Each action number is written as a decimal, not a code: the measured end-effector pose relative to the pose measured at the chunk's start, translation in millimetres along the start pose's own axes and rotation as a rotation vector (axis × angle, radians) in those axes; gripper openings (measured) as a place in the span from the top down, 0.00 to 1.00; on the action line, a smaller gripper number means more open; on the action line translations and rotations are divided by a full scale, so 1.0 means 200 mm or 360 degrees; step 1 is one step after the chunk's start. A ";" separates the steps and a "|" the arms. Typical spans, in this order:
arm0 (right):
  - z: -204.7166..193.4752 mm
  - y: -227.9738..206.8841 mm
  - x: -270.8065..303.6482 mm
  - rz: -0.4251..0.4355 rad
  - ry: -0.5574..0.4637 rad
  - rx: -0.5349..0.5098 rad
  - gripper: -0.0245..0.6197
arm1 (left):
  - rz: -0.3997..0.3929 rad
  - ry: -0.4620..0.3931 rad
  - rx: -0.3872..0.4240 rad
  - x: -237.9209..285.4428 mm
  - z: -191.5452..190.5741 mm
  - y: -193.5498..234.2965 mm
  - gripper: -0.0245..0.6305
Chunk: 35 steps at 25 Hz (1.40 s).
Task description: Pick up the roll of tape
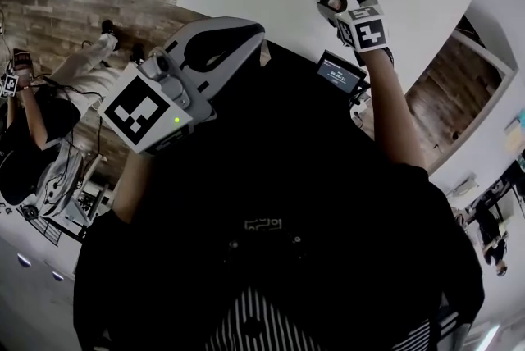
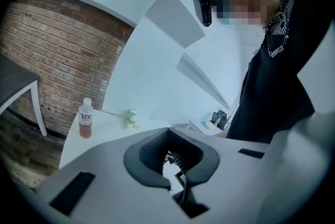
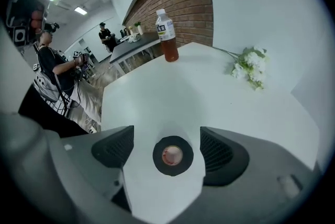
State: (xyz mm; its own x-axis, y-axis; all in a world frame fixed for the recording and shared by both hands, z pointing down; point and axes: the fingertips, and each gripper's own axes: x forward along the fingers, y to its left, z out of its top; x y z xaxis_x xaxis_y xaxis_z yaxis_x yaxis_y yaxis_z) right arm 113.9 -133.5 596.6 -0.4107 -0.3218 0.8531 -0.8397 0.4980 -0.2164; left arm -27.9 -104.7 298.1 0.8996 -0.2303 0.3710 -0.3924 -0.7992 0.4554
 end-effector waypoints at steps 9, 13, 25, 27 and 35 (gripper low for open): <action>-0.19 -0.09 0.15 -0.0094 0.0222 -0.0026 0.37 | 0.0095 -0.0004 -0.0005 -0.06 -0.07 0.02 0.95; -0.24 -0.08 0.21 -0.0076 0.0275 -0.0033 0.37 | 0.0134 -0.0021 -0.0017 -0.07 -0.08 0.03 0.95; -0.24 -0.07 0.26 -0.0140 0.0355 -0.0274 0.38 | 0.0193 -0.0016 -0.0029 -0.08 -0.13 0.01 0.95; -0.22 -0.06 0.26 -0.0136 0.0358 -0.0296 0.40 | 0.0197 -0.0020 -0.0019 -0.08 -0.12 0.01 0.95; -0.18 -0.06 0.09 -0.0150 0.0242 -0.0211 0.41 | 0.0161 -0.0050 0.0092 -0.08 -0.05 -0.07 0.95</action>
State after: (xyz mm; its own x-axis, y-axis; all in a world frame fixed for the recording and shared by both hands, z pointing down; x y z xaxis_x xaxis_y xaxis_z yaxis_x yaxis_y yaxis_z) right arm 130.1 -116.7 631.7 -0.2656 -0.2517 0.9306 -0.8137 0.5762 -0.0764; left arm -39.1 -83.7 292.8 0.8618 -0.3279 0.3870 -0.4707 -0.8014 0.3692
